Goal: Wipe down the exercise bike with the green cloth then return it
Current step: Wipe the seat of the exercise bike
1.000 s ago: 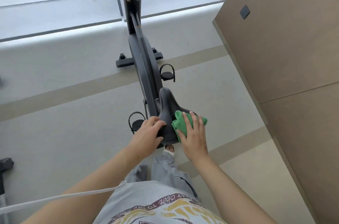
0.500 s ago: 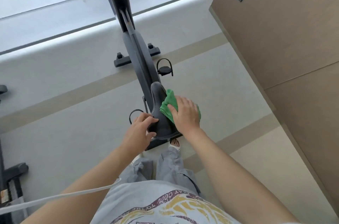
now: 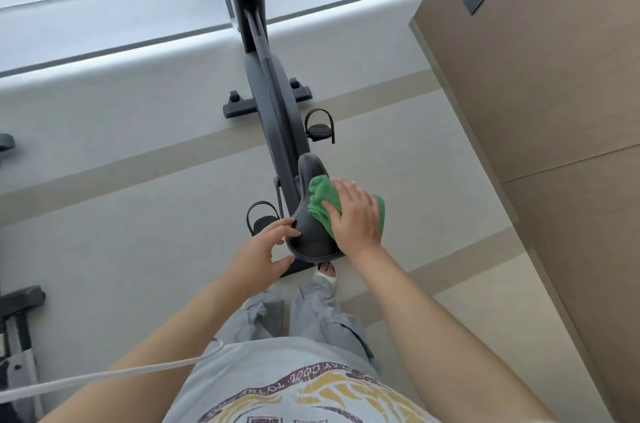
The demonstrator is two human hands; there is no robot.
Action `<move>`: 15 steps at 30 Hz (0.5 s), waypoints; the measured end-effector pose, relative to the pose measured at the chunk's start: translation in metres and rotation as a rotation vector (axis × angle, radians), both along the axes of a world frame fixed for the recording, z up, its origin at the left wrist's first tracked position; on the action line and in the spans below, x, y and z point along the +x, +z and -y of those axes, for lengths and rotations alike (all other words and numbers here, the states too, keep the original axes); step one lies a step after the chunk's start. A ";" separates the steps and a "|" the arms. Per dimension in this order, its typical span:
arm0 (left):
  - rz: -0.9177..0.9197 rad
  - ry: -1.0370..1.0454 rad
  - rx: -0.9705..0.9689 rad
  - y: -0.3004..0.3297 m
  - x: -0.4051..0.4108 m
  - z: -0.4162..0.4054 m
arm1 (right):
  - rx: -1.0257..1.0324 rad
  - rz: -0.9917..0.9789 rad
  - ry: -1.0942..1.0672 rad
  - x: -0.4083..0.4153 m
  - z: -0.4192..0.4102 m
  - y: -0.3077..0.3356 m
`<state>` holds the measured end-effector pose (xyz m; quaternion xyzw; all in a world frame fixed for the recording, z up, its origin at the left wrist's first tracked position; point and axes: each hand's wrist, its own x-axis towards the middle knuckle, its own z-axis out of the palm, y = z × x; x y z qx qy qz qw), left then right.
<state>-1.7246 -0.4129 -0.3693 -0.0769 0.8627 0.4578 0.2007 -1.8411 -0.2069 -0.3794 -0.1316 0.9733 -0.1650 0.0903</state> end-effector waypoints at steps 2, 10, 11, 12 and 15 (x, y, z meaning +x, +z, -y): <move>0.022 -0.018 0.005 0.001 0.001 0.002 | -0.013 0.135 -0.100 -0.024 0.007 0.004; 0.034 -0.026 -0.013 0.000 0.003 0.000 | -0.088 0.580 -0.209 -0.073 -0.006 0.012; 0.035 -0.031 -0.020 0.000 0.003 0.000 | -0.092 0.541 -0.230 -0.065 -0.008 0.012; 0.034 -0.033 -0.024 0.000 0.003 0.000 | -0.104 0.487 -0.262 -0.055 -0.010 0.011; 0.027 -0.035 -0.024 0.000 0.001 0.000 | -0.266 0.289 -0.394 -0.014 -0.018 0.006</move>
